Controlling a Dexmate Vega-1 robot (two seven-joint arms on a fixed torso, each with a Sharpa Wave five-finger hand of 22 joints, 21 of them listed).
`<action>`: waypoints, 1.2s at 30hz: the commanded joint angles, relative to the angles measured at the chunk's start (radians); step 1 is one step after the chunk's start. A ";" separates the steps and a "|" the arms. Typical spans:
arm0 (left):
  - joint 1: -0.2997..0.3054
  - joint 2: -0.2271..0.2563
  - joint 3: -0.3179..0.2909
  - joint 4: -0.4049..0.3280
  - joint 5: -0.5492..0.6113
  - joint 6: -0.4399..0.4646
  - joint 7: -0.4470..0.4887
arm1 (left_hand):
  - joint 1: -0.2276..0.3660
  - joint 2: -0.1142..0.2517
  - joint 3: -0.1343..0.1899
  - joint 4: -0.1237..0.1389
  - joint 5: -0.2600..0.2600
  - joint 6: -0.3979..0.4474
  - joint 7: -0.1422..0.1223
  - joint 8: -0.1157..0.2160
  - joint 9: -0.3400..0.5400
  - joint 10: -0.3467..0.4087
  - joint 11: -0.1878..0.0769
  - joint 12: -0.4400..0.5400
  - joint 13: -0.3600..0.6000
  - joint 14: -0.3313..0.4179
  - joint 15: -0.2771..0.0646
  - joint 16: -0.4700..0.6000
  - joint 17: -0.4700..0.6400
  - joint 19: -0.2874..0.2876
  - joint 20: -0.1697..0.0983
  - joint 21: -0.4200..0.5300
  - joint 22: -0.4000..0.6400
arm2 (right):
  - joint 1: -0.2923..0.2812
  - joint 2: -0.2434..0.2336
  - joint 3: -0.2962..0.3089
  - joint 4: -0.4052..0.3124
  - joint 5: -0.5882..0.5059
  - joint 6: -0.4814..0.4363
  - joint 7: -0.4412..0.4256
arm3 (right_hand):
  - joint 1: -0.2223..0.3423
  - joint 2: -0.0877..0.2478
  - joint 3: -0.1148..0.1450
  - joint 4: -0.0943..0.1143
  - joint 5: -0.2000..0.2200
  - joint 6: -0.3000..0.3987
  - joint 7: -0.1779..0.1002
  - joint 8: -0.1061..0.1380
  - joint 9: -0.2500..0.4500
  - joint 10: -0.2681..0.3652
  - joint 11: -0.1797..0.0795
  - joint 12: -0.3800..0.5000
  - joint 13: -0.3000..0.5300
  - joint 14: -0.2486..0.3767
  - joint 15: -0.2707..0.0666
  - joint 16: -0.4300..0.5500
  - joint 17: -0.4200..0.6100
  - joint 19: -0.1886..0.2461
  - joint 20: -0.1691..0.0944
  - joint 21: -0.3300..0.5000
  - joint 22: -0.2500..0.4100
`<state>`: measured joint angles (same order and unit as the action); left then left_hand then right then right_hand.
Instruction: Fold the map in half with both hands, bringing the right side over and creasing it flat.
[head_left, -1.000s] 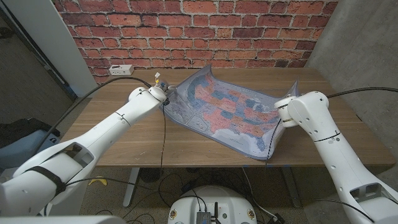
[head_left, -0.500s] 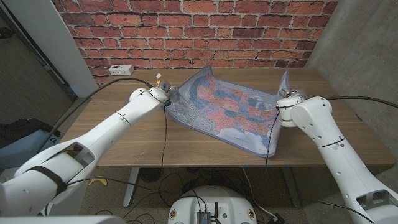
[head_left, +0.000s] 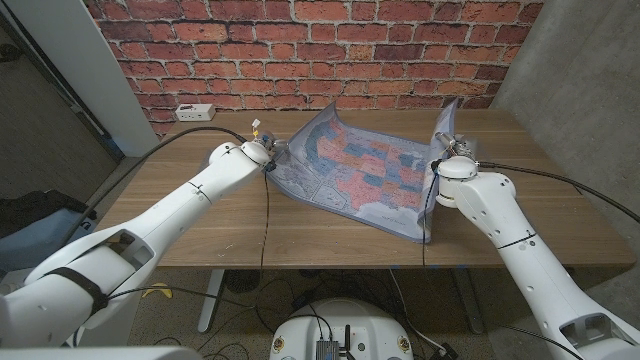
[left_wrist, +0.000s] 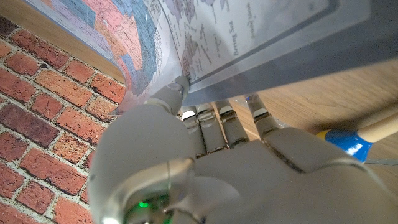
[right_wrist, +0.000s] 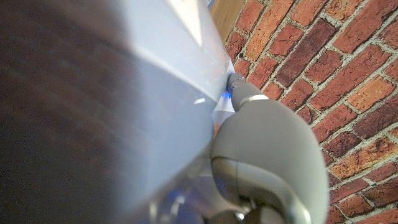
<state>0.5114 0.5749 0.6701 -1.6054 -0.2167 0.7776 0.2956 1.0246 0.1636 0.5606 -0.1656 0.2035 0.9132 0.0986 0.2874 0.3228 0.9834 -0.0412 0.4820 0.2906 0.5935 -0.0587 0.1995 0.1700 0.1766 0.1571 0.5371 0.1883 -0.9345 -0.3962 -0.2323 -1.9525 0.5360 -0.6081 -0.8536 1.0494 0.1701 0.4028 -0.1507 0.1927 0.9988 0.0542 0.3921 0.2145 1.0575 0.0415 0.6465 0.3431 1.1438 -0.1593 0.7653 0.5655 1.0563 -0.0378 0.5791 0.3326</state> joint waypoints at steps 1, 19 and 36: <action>0.001 0.005 0.001 -0.003 -0.006 0.006 -0.006 | 0.012 -0.001 0.000 -0.001 0.007 0.021 0.010 -0.005 0.005 0.092 -0.083 0.000 0.002 0.008 -0.028 -0.001 0.001 0.002 -0.001 0.002 0.002 | 0.006 0.029 0.005 0.106 0.104 0.251 0.146 | 0.012 0.003 0.007 0.002 0.003 0.014 0.020 -0.010 0.001 0.020 0.021 -0.009 -0.005 0.022 -0.011 -0.008 -0.003 0.024 -0.017 0.044 0.037; 0.009 0.012 -0.003 -0.010 -0.012 0.003 -0.007 | 0.015 -0.001 -0.001 -0.001 0.007 0.023 0.010 -0.012 0.008 0.093 -0.084 -0.004 0.003 0.006 -0.028 -0.002 0.002 0.000 -0.002 0.001 0.002 | 0.045 0.094 -0.028 0.257 0.232 0.515 0.290 | 0.026 -0.009 0.034 -0.007 0.004 0.046 0.034 -0.042 -0.007 0.011 0.037 -0.050 -0.049 0.063 -0.016 -0.041 -0.033 0.110 -0.109 0.253 0.204; -0.017 0.062 0.036 0.026 -0.008 -0.108 -0.141 | 0.017 0.003 -0.005 0.001 0.006 0.020 0.010 -0.019 0.014 0.083 -0.080 -0.010 0.007 -0.009 -0.034 -0.005 0.004 -0.007 -0.002 -0.001 0.002 | 0.120 0.134 -0.073 0.377 0.313 0.626 0.427 | 0.028 -0.003 0.038 -0.003 0.005 0.040 0.040 -0.061 -0.007 0.010 0.035 -0.049 -0.040 0.058 -0.022 -0.050 -0.031 0.097 -0.127 0.270 0.193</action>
<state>0.5142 0.5986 0.6755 -1.6118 -0.2291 0.7565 0.2508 1.0286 0.1675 0.5607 -0.1657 0.2033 0.9202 0.0987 0.2696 0.3324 0.9906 -0.0486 0.4736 0.2905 0.5894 -0.0547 0.1937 0.1700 0.1728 0.1533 0.5371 0.1882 -0.8598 -0.2859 -0.2776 -1.6464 0.7900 -0.0530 -0.5182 1.0676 0.1622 0.4350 -0.1544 0.1929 1.0113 0.0667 0.3328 0.2020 1.0596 0.0684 0.6023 0.2997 1.1687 -0.1411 0.7170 0.5310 1.1541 -0.1575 0.8420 0.5254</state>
